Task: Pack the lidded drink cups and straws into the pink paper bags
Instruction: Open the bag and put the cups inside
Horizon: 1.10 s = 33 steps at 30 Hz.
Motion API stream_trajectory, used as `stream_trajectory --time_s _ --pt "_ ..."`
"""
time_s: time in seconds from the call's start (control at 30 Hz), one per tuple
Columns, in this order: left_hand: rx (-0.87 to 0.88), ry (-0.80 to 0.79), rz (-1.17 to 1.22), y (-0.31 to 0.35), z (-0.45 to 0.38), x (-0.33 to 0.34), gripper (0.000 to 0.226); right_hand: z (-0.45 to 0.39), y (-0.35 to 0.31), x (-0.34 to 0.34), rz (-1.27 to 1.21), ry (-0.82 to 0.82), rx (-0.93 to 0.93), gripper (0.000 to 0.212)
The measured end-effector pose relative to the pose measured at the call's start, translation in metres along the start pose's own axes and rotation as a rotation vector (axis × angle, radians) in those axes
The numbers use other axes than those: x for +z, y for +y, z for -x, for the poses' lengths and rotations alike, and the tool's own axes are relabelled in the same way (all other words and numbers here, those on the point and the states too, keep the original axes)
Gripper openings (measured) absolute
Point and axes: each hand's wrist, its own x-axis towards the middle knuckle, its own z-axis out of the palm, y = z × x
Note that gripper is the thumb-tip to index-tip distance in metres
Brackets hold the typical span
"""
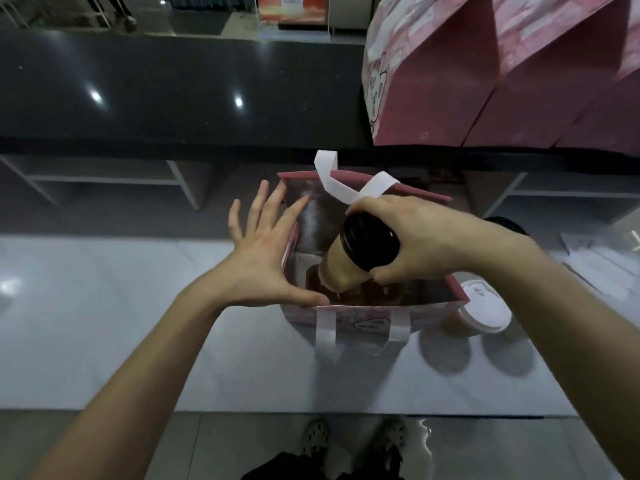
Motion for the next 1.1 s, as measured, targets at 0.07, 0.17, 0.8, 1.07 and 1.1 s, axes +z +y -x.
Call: stream_trajectory --time_s 0.07,0.17,0.8,1.07,1.1 --pt "0.007 -0.014 0.007 0.001 0.005 -0.001 0.151 -0.012 -0.001 0.014 0.085 -0.068 -0.022 0.087" --pt "0.017 -0.027 -0.008 0.001 0.011 -0.003 0.156 -0.031 0.001 0.038 0.18 -0.129 -0.028 0.09" --pt "0.038 -0.052 -0.059 0.007 0.013 -0.009 0.16 -0.086 -0.004 0.069 0.124 -0.217 -0.146 0.049" --pt "-0.043 0.062 0.045 0.009 0.015 -0.021 0.125 -0.075 -0.03 0.059 0.191 -0.263 -0.078 0.063" --pt "-0.053 0.102 0.051 0.01 0.016 -0.025 0.108 -0.068 -0.032 0.051 0.141 -0.266 -0.042 0.066"
